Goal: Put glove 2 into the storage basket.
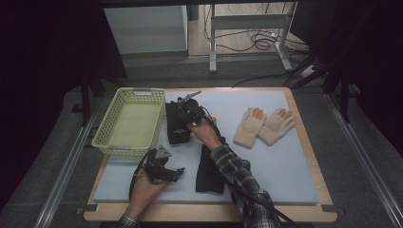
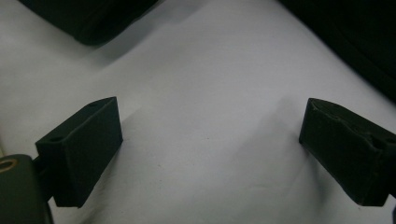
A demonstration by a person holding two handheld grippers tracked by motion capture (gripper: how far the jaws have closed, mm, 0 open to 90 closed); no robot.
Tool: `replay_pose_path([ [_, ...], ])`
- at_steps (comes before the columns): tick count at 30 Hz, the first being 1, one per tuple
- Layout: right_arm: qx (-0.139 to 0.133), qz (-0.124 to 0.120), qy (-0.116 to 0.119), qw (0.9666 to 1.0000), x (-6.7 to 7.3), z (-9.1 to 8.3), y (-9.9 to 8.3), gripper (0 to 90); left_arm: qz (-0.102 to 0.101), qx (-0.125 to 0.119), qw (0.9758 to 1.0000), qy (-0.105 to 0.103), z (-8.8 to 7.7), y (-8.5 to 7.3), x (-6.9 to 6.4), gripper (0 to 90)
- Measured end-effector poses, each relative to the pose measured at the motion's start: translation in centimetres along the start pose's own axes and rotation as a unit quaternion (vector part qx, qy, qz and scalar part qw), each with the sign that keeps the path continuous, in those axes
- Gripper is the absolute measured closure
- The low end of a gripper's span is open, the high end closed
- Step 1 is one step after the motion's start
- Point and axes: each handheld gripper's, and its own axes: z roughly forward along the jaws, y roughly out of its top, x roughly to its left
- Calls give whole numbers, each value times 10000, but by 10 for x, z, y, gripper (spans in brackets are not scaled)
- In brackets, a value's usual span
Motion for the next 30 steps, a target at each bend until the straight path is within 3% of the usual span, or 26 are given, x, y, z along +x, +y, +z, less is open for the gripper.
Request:
replay_pose_path([
  [10, -252, 231, 162, 9993, -1, -40, -10, 866, 0, 1, 10000, -6, 0, 0, 0, 58],
  [25, -490, 347, 84, 9982, 10, -94, -26, 866, 13, 9, 10000, -4, 0, 0, 0, 58],
  [30, -627, 691, 72, 9956, 7, -108, -45, 867, 20, 5, 10000, -1, 0, 0, 1, 58],
])
